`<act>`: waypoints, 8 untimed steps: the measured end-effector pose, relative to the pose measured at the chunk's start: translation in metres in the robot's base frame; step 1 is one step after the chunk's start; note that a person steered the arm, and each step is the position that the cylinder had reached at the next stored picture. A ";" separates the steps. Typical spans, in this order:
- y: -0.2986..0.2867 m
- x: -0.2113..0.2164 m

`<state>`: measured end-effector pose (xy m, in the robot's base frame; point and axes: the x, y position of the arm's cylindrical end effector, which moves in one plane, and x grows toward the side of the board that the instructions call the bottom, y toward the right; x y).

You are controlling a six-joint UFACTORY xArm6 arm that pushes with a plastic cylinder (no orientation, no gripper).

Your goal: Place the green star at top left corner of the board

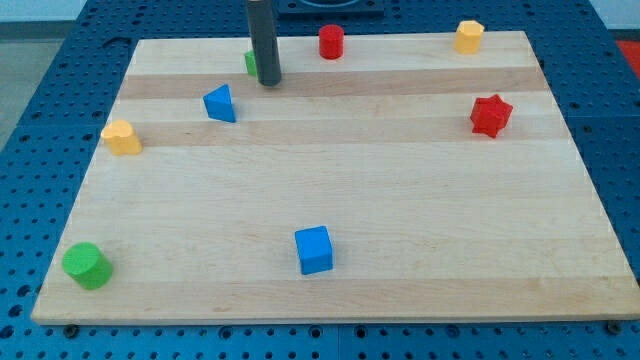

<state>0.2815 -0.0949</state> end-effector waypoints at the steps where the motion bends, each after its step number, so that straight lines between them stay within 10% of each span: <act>1: 0.012 0.000; 5: -0.028 -0.056; 8: -0.021 -0.020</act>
<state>0.2616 -0.1162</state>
